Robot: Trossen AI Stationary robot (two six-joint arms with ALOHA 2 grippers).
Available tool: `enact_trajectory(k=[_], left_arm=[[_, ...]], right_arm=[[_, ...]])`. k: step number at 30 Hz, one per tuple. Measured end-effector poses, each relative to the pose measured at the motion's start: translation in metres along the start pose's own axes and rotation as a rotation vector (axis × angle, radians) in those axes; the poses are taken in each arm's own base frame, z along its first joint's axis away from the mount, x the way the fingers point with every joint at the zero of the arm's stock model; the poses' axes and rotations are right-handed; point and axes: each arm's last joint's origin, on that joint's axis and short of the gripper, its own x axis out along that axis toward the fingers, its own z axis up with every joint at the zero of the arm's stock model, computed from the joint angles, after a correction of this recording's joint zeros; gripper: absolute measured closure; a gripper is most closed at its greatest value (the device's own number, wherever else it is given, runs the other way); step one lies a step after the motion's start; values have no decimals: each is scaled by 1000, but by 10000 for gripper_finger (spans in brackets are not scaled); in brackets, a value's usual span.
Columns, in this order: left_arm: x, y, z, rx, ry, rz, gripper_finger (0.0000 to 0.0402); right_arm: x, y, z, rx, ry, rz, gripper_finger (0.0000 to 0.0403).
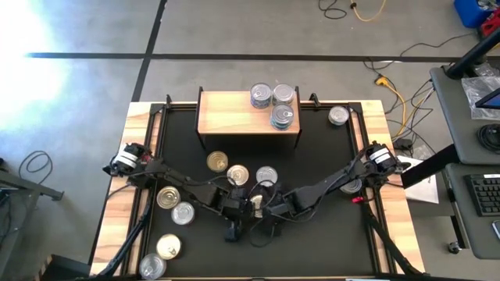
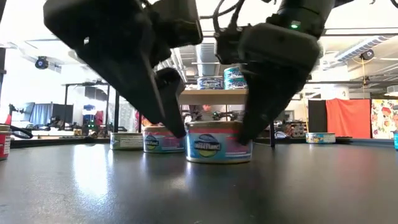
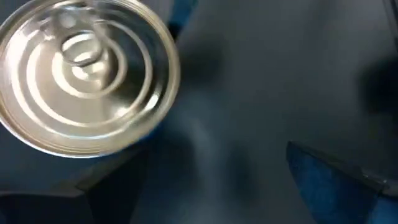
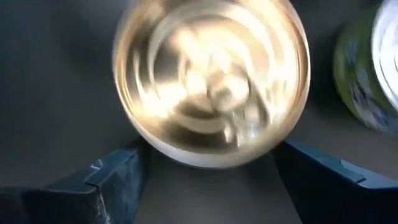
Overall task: Stack canned seafood by type on shelf
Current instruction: Put the center pink tuna can on the shelf
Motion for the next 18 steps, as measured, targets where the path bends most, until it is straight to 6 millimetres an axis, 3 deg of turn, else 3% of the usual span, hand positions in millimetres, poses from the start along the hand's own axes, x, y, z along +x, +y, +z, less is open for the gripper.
enact_trajectory(k=[7,12,18], left_arm=[[-5,-26,-18,-29,-17,138,40],[-6,-15,-24,-49,-15,193,40],[-3,7,-21,-2,-18,223,33]], right_arm=[[-14,9,-22,-97,131,-54,78],[-18,22,-31,-92,141,-12,62],[-16,22,-26,-81,108,3,54]])
